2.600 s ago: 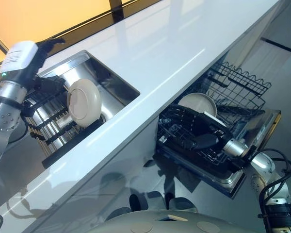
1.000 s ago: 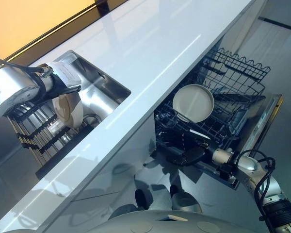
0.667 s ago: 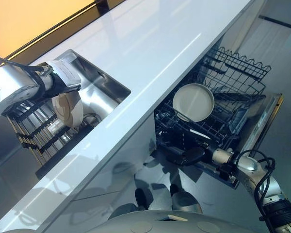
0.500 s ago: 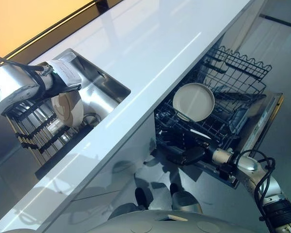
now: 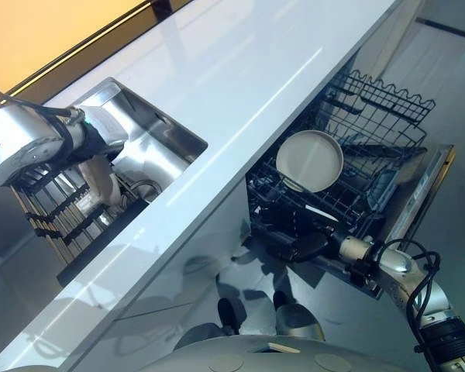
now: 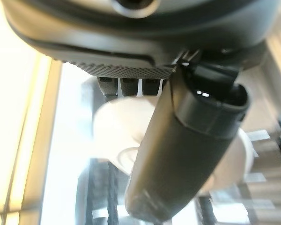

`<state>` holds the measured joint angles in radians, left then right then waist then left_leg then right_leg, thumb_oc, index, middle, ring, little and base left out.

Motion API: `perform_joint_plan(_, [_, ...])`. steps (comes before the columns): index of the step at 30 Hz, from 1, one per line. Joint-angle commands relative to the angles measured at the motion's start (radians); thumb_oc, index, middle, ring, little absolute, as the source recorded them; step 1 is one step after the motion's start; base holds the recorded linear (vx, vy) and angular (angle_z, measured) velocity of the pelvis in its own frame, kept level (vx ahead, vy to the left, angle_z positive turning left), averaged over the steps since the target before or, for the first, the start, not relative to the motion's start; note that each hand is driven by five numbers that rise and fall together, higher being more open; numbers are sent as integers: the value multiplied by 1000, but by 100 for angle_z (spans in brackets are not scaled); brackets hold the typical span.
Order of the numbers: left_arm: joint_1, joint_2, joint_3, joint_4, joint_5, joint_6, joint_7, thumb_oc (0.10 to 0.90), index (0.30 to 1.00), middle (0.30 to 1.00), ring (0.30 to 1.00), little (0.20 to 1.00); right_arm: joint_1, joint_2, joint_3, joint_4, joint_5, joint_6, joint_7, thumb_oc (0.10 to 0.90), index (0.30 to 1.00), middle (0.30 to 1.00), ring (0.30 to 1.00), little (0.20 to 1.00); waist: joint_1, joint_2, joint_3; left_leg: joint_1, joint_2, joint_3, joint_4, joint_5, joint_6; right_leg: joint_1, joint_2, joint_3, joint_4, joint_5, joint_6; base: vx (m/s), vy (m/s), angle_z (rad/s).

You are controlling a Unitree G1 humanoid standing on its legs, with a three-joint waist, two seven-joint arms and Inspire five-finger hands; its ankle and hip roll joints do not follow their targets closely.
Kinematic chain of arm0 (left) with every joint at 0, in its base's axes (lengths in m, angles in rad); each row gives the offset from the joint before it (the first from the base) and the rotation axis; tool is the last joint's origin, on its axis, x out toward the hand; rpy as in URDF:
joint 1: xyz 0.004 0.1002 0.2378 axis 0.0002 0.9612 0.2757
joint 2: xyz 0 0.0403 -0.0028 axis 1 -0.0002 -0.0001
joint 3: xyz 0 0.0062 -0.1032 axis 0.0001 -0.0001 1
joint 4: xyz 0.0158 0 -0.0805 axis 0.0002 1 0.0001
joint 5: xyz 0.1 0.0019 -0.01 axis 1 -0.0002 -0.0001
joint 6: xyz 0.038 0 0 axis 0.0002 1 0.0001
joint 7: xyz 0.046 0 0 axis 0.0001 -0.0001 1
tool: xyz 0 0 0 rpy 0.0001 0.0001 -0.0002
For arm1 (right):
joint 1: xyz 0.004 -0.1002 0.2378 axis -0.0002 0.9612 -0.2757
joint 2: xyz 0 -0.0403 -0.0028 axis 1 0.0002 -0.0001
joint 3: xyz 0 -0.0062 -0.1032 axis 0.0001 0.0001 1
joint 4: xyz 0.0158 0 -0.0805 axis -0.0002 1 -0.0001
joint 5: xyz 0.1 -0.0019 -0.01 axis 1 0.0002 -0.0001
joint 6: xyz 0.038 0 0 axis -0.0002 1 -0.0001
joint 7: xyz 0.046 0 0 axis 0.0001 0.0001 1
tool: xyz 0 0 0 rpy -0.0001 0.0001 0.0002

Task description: Pick up plates and place into dishwasher.

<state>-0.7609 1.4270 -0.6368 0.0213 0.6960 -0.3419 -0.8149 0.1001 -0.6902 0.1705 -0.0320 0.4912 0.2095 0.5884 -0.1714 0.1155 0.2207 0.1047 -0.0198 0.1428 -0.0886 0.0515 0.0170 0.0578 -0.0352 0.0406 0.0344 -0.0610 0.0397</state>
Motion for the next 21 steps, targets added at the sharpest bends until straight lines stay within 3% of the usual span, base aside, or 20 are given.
perform_joint_plan(1, [14,34,108,54,-29,17,-30,100,300,300,300,200,-61,-28,-38,-88,81,-99,2,800,900,900,900,900,13,-9,-48,5,-101,-37,45,-118,38,-53,35,-57,37,20,90,0,0,0])
perform_joint_plan(15, [119,16,210,38,-16,23,-7,100,300,300,300,200,-59,-31,-46,-94,65,-101,17,800,900,900,900,900,19,-14,-40,5,-101,-32,30,-107,33,-47,35,-65,5,38,92,-5,1,0])
perform_joint_plan(17, [128,16,225,31,9,27,35,100,300,300,300,200,-57,-30,-49,-92,65,-104,18,800,900,900,900,900,21,-16,-41,4,-100,-32,31,-106,32,-47,35,-66,5,37,91,0,0,0])
perform_joint_plan(21, [136,16,262,31,68,52,237,100,300,300,300,200,-53,-27,-49,-101,57,-107,15,800,900,900,900,900,23,-23,-44,6,-100,-35,26,-105,33,-45,35,-67,4,35,90,0,0,0])
